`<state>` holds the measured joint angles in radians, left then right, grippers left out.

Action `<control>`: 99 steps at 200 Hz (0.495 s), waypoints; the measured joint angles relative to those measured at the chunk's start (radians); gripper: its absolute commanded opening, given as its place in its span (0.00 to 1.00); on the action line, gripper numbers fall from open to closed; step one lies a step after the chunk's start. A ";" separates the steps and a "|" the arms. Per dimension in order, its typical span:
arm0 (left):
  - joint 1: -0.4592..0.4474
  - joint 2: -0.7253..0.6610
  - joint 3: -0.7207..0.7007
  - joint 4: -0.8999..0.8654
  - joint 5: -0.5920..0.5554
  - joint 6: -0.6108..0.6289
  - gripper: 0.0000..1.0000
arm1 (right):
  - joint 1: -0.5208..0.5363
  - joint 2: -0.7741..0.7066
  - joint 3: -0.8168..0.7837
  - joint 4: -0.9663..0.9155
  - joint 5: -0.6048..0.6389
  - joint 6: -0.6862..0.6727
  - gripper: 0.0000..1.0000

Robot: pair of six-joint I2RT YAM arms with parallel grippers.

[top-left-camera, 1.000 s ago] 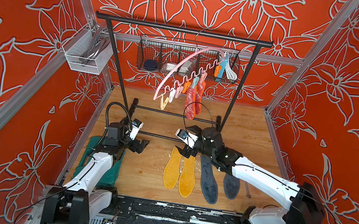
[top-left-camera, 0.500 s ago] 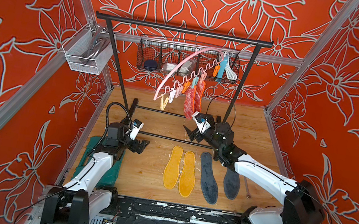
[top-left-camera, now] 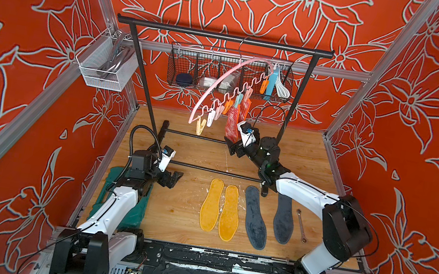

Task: Take the shoe insoles off the hanger
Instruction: Remove the insole from the hanger.

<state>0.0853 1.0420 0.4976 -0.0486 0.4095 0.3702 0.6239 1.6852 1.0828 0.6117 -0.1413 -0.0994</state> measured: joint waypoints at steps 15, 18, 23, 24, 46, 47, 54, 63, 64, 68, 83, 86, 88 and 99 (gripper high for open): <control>0.000 0.000 0.000 -0.003 0.003 0.001 0.98 | -0.008 0.042 0.024 0.021 -0.013 0.015 0.92; 0.000 0.000 0.000 -0.004 0.004 0.001 0.98 | -0.009 0.051 0.029 0.025 -0.015 0.018 0.91; 0.000 0.000 0.000 -0.005 0.005 0.001 0.98 | -0.010 0.063 0.036 0.029 -0.018 0.023 0.90; 0.000 0.000 0.000 -0.005 0.005 0.001 0.98 | -0.011 0.067 0.037 0.031 -0.018 0.024 0.90; 0.000 0.000 0.000 -0.006 0.005 0.001 0.98 | -0.017 0.115 0.058 0.061 -0.034 0.047 0.79; 0.000 0.000 0.000 -0.006 0.005 0.001 0.98 | -0.018 0.116 0.059 0.062 -0.034 0.050 0.78; 0.000 0.000 0.000 -0.008 0.007 0.002 0.98 | -0.019 0.126 0.060 0.072 -0.047 0.060 0.74; 0.000 0.000 0.000 -0.011 0.010 0.004 0.98 | -0.021 0.134 0.060 0.079 -0.062 0.068 0.70; 0.000 0.000 0.000 -0.011 0.010 0.004 0.98 | -0.022 0.134 0.060 0.080 -0.065 0.066 0.69; 0.000 0.000 0.000 -0.013 0.011 0.005 0.98 | -0.022 0.137 0.060 0.084 -0.072 0.075 0.67; 0.000 0.000 0.000 -0.014 0.011 0.005 0.98 | -0.023 0.147 0.060 0.109 -0.099 0.095 0.61; 0.000 0.000 0.000 -0.014 0.012 0.005 0.98 | -0.023 0.150 0.060 0.115 -0.105 0.098 0.59; 0.000 0.000 0.000 -0.014 0.012 0.005 0.98 | -0.023 0.152 0.060 0.119 -0.108 0.105 0.57; 0.000 0.000 0.000 -0.015 0.015 0.007 0.98 | -0.023 0.159 0.060 0.133 -0.127 0.117 0.49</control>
<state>0.0856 1.0420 0.4976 -0.0639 0.4244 0.3775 0.6010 1.8446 1.1431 0.7448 -0.2684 0.0181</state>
